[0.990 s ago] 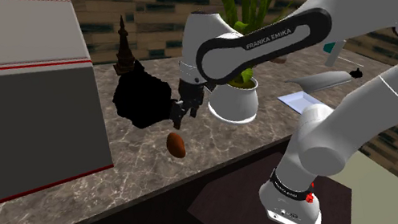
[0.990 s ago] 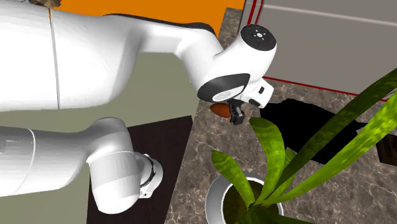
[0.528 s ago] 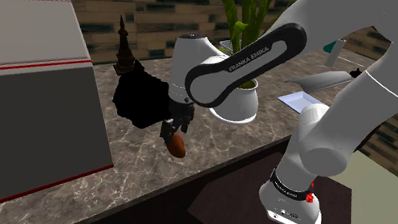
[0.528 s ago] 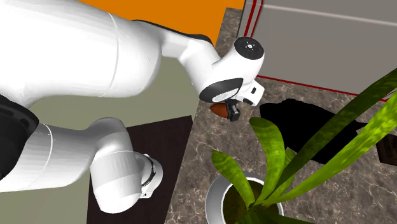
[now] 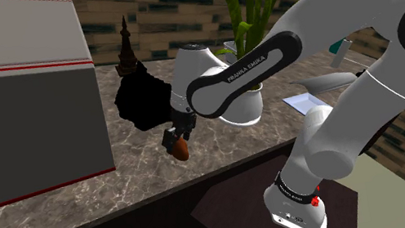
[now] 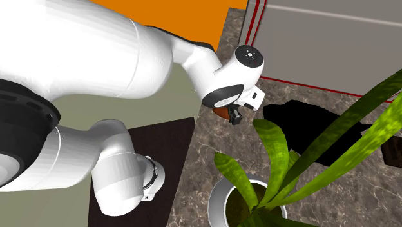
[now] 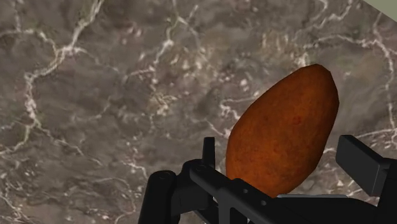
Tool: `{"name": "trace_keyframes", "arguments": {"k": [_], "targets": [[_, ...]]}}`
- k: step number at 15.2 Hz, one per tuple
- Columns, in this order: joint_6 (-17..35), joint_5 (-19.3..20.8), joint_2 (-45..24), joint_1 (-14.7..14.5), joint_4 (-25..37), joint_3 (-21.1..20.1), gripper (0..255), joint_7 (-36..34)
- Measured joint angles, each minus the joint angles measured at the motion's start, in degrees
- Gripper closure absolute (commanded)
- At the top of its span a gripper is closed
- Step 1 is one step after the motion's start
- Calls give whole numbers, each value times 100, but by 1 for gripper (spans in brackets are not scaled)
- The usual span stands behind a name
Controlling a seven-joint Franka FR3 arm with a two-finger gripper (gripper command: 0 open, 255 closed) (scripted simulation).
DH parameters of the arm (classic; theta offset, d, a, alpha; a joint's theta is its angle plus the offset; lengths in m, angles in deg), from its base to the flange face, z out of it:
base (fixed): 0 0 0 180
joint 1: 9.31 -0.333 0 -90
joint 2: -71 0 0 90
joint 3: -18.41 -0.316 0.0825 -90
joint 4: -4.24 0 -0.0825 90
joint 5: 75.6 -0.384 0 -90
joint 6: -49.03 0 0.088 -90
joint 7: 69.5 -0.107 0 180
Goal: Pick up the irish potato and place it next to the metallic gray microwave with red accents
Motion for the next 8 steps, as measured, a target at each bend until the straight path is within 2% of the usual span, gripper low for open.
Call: {"name": "trace_keyframes", "arguments": {"k": [2,3,8], "targets": [[7,0,-6,0,-1,0,0,1],[8,0,-7,0,-1,0,255,1],[10,0,-6,1,0,1,255,1]]}}
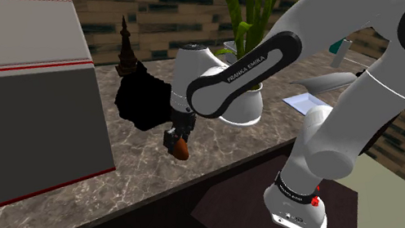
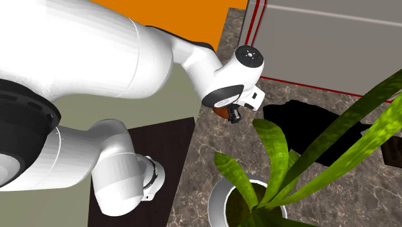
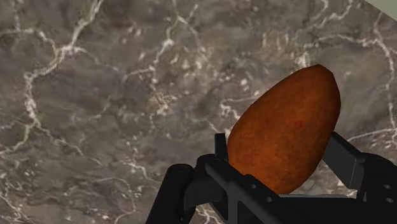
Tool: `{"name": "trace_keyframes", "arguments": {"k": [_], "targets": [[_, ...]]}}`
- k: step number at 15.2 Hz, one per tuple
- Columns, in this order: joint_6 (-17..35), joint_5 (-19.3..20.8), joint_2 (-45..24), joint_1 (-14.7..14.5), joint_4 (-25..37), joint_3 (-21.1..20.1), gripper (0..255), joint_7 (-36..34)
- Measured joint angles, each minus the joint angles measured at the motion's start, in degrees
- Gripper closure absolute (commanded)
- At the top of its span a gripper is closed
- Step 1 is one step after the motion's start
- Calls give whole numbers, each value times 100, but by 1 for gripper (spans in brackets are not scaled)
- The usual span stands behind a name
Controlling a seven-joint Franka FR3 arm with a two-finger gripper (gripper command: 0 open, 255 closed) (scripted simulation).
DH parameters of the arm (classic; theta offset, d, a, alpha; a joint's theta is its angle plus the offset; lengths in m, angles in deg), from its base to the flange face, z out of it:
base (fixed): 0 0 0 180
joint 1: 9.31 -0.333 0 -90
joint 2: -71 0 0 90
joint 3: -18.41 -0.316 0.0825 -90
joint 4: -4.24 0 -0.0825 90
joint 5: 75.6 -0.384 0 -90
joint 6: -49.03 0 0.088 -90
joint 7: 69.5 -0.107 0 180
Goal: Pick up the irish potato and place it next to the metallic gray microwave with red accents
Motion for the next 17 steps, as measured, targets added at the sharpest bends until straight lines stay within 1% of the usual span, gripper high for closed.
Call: {"name": "trace_keyframes", "arguments": {"k": [6,17], "targets": [[-45,2,37,0,7,3,255,-2],[-1028,79,626,31,402,65,255,-67]]}}
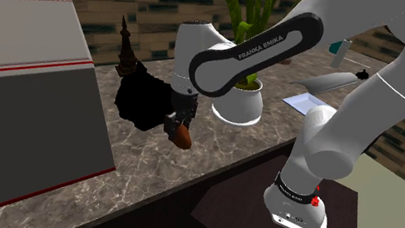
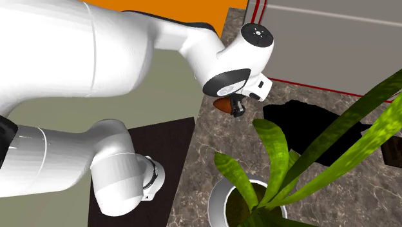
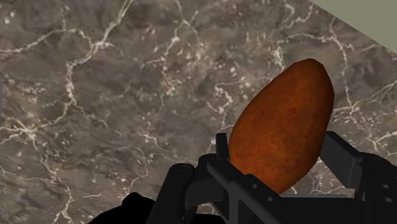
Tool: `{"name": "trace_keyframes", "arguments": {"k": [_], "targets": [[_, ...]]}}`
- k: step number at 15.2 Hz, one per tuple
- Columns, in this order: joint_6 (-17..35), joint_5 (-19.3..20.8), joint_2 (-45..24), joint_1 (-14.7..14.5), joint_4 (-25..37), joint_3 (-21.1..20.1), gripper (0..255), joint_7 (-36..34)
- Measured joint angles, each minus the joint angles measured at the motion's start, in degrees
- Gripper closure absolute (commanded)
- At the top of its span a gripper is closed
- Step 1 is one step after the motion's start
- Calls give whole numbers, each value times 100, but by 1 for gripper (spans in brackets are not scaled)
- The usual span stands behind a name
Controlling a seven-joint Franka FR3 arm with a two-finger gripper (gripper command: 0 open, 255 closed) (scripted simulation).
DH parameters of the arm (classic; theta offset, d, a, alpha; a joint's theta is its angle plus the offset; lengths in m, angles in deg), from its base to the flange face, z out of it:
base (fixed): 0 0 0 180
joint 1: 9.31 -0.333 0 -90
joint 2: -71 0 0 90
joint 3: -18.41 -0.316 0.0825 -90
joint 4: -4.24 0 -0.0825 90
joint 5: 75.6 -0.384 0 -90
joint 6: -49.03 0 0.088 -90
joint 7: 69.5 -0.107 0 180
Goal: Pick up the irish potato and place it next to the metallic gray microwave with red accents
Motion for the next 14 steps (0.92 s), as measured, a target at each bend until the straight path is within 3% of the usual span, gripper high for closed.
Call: {"name": "trace_keyframes", "arguments": {"k": [14], "targets": [[-1184,87,463,25,724,63,255,-107]]}}
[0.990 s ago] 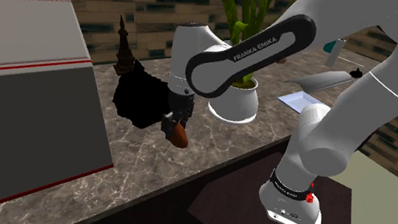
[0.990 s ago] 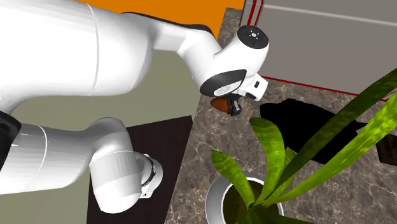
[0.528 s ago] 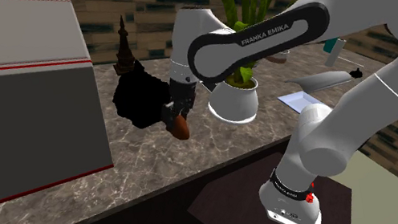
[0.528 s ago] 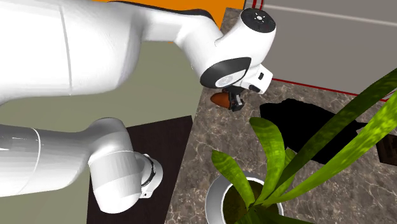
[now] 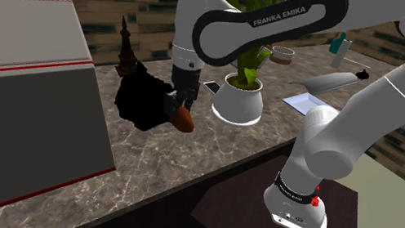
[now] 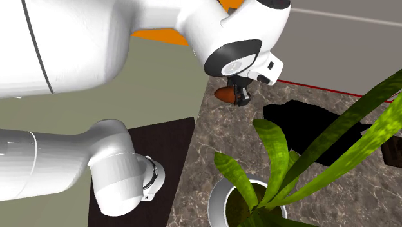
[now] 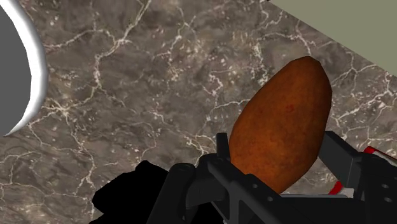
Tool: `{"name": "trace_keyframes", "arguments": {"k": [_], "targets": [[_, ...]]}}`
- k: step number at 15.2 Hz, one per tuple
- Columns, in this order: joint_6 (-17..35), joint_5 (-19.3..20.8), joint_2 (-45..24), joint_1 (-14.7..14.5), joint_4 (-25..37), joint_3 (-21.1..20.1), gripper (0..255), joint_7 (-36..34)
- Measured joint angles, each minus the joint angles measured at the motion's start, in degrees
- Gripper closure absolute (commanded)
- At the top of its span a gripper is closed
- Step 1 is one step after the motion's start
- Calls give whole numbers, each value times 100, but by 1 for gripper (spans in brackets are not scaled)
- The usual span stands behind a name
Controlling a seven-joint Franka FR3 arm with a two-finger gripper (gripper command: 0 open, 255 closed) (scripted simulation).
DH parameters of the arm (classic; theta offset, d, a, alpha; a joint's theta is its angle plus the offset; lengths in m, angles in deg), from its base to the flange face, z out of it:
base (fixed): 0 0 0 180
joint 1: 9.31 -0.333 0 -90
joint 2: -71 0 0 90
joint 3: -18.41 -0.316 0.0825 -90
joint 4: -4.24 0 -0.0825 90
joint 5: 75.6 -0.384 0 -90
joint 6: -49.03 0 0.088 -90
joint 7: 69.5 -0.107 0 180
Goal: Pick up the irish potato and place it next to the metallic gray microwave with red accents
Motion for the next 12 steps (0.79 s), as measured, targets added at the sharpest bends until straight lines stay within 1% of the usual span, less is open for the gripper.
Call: {"name": "trace_keyframes", "arguments": {"k": [12], "targets": [[-989,64,213,20,779,61,255,-79]]}}
